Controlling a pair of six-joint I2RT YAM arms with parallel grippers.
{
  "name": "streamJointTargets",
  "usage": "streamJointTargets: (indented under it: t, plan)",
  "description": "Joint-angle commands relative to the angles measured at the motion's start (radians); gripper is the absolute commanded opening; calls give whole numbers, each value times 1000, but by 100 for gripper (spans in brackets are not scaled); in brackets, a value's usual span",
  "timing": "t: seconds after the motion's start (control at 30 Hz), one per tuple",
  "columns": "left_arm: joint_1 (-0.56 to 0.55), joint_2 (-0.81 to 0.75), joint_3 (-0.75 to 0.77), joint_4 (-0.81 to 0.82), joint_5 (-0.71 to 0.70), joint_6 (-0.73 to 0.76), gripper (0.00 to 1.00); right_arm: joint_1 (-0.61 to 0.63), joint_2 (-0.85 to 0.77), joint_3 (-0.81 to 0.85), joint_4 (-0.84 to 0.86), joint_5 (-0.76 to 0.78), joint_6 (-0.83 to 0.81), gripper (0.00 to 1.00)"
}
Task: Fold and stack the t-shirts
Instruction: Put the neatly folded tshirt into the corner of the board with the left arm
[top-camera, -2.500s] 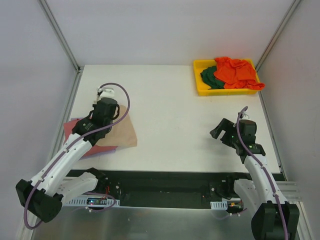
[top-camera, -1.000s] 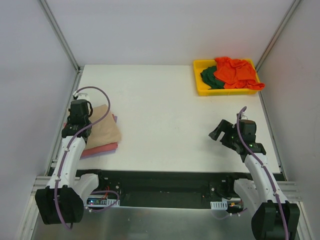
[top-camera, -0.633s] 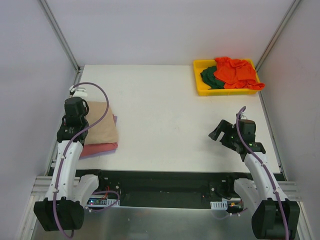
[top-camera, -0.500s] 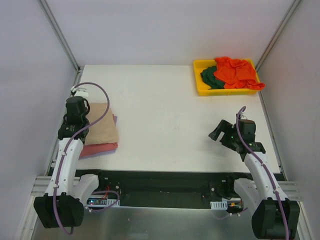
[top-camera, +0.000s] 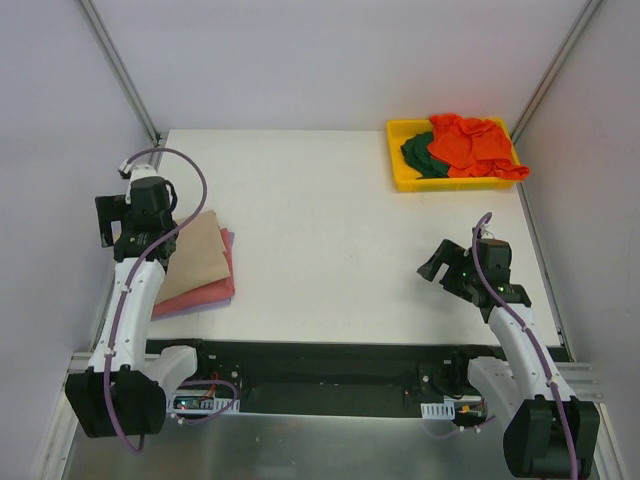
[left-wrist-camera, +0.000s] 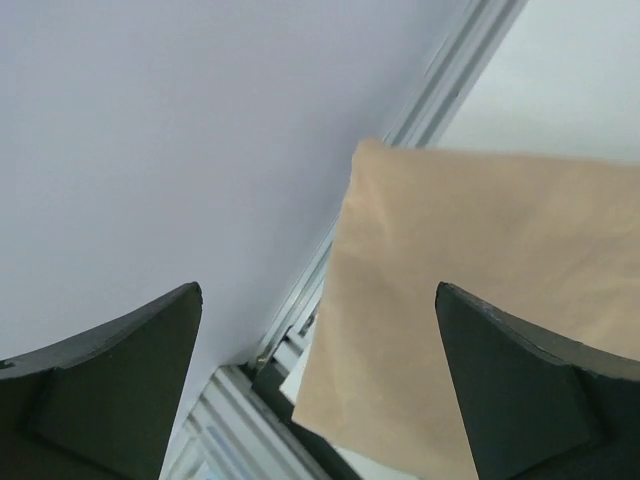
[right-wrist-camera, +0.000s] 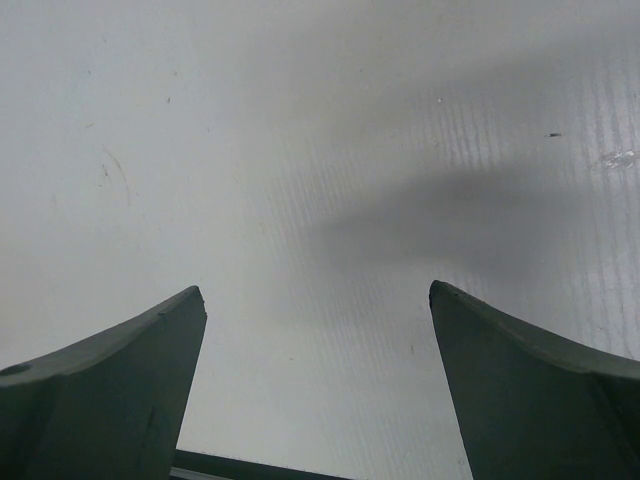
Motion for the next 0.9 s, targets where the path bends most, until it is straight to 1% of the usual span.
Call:
streamJointTargets:
  t: [0.0,0.07,0.17,0.23,0.27,0.33,0.4,0.43,0.53,0.6,0.67,0.7,0.77,0.87]
  plan:
    - [6,-89,123,-113,107,-314,99,-6,-2,38,24,1,-6,96]
    - [3,-144,128,-136,297,-426,99,-6,-3,36,27,5,-6,96]
    - [6,-224,111,-113,601,-564,99,-6,-17,24,59,16,4,96]
    - [5,-246,90,-107,696,-673,99,-6,-38,4,104,1,26,96]
    - [5,-248,79,-107,738,-704,99,-6,-58,-12,139,-16,30,96]
    - [3,-243,56,-102,901,-724,99,-6,-109,-42,196,-42,41,96]
    - [-26,-247,-5,-64,985,-744,99,-6,-146,-66,234,-50,44,96]
    - [-59,-261,-43,-27,985,-750,99,-6,-162,-72,246,-51,41,96]
    - [-216,-292,-174,68,889,-784,99,-6,-207,-86,276,-76,35,96]
    - [-326,-291,-261,166,823,-808,99,-6,-235,-89,271,-85,33,96]
    - [-450,-251,-318,255,746,-802,99,-6,-270,-91,273,-106,24,96]
    - [-508,-217,-324,270,702,-790,99,-6,-291,-89,265,-114,17,96]
    - [-569,-163,-324,272,648,-753,99,-6,-325,-82,224,-134,-29,96]
    - [-581,-131,-344,292,638,-738,99,-6,-371,-65,129,-119,-97,96]
